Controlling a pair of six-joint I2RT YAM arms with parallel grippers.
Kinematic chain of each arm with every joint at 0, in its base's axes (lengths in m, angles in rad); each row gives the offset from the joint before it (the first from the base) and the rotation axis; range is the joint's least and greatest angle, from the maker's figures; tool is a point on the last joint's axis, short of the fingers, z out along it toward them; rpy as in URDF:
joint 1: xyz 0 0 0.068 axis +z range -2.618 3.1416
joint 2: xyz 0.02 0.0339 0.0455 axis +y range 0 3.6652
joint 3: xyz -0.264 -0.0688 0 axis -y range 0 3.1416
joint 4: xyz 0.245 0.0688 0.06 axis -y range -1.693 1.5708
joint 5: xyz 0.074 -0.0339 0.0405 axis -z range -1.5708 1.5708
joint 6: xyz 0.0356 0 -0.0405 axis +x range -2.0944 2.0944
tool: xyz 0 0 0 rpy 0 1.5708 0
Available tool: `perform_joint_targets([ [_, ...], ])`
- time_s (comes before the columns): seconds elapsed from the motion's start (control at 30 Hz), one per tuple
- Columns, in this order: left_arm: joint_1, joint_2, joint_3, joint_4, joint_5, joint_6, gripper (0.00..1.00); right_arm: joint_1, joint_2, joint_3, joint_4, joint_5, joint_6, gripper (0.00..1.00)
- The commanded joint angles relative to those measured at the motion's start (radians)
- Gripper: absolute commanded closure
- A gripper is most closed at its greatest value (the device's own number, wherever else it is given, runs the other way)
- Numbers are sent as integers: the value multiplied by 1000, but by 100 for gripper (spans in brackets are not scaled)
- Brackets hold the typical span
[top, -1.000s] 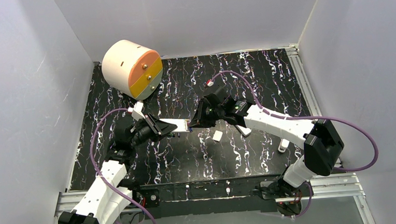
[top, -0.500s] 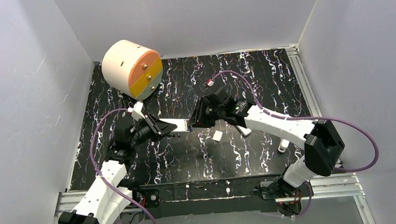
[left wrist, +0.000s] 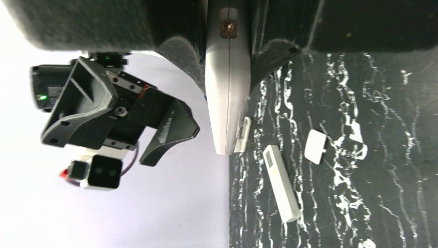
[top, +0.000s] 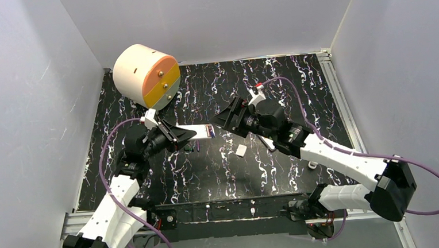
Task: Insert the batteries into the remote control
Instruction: Load the battery into the remote control.
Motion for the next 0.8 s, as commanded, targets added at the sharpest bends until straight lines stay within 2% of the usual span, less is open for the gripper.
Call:
perform_joint_targets([
  [0.0, -2, -16, 57, 31, 12, -168, 100, 0, -46, -56, 204, 34, 31, 4],
  [0.27, -2, -65, 29, 91, -60, -432, 100, 0, -44, -141, 454, -37, 117, 1],
  [0.4, -2, -73, 9, 136, -73, -532, 100, 2, -15, -135, 499, -64, 150, 2],
  [0.77, -2, -80, -27, 218, -70, -626, 100, 5, 38, -107, 548, -91, 179, 30],
])
